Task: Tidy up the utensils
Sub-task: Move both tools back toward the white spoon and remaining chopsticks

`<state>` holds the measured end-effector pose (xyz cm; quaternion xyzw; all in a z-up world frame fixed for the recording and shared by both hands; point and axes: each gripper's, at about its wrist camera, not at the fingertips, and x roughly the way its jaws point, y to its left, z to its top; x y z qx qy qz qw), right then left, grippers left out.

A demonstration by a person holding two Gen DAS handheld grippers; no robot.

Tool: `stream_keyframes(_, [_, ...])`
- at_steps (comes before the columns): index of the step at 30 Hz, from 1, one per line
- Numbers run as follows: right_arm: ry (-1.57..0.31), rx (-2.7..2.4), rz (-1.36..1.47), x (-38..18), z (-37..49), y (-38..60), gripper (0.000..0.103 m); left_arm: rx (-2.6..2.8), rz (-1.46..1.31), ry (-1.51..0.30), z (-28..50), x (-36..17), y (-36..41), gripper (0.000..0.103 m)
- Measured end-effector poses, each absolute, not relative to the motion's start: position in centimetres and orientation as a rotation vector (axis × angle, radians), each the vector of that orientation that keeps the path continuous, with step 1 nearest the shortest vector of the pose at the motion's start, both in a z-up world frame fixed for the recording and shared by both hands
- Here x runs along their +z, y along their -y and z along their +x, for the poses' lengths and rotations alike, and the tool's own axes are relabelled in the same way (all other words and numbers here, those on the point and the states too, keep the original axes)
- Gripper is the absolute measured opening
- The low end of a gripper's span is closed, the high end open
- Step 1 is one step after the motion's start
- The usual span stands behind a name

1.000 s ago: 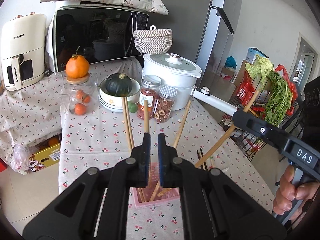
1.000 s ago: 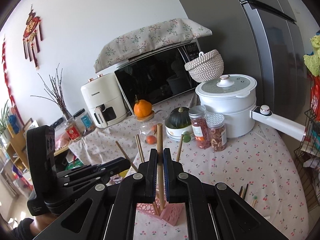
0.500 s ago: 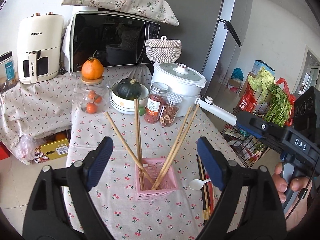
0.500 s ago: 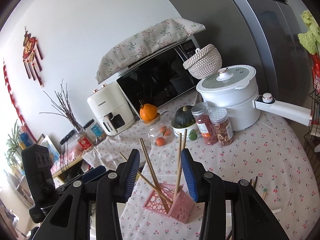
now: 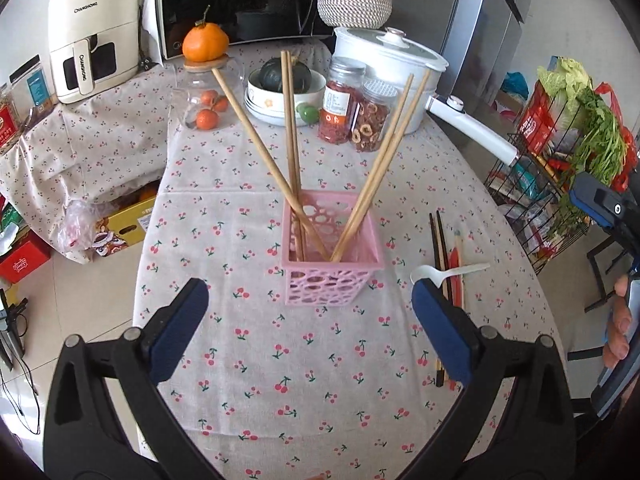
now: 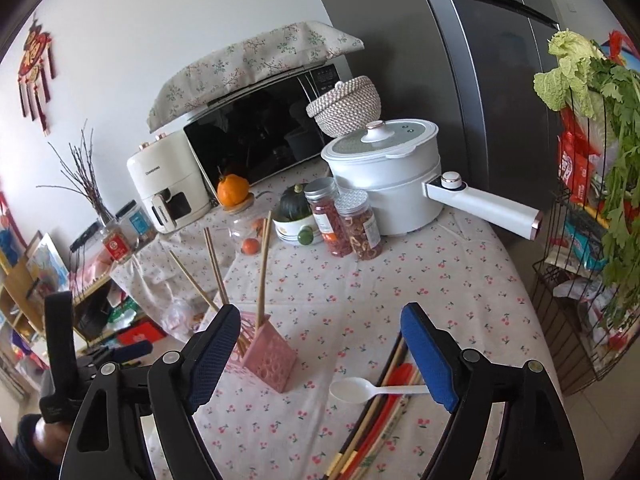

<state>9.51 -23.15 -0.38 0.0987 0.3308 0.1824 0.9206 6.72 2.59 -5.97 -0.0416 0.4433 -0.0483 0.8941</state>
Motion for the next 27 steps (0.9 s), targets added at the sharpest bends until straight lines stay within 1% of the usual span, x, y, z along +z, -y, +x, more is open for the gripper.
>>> stream_keyframes(10, [-0.98,0.202,0.115,-6.1,9.5,26.5,0.085,-0.209,-0.124,-1.088,6.5,-9.6,1.9,0.101])
stream_keyframes(14, [-1.071,0.135,0.187,-7.9,9.8,29.3,0.085,-0.254,-0.274,-0.996,5.9,-10.3,2.9,0.1])
stream_keyframes(15, [-1.08,0.123,0.209,-8.2,9.9,29.9,0.085,-0.266,-0.297,-0.991,6.2,-10.6,3.3,0.093])
stream_keyframes(16, [-1.087,0.111,0.231,-8.4,10.1,30.5,0.085,-0.282,-0.314,-0.991,6.5,-11.1,3.8,0.081])
stream_keyframes(17, [-1.096,0.103,0.251,-8.6,10.2,31.0,0.085,-0.293,-0.328,-0.993,6.8,-11.7,4.3,0.076])
stream_keyframes(18, [-1.102,0.097,0.271,-8.7,10.4,31.3,0.085,-0.298,-0.343,-0.994,7.2,-12.3,4.7,0.067])
stream_keyframes(19, [-1.108,0.094,0.29,-8.8,10.5,31.6,0.085,-0.293,-0.362,-0.993,7.5,-12.9,5.0,0.061])
stream_keyframes(20, [-1.114,0.094,0.307,-8.9,10.6,31.8,0.085,-0.286,-0.384,-0.991,7.8,-13.5,5.2,0.06])
stream_keyframes(21, [-1.119,0.101,0.318,-8.9,10.7,31.8,0.085,-0.282,-0.404,-0.995,8.2,-14.1,5.4,0.054])
stream_keyframes(22, [-1.123,0.114,0.327,-8.9,10.8,31.7,0.085,-0.278,-0.424,-1.0,8.7,-14.7,5.6,0.046])
stream_keyframes(23, [-1.126,0.13,0.333,-8.9,10.9,31.6,0.085,-0.277,-0.446,-1.004,9.1,-15.2,5.8,0.044])
stream_keyframes(27, [-1.128,0.17,0.319,-8.6,11.1,30.7,0.085,-0.243,-0.521,-0.998,10.3,-16.7,6.4,0.042])
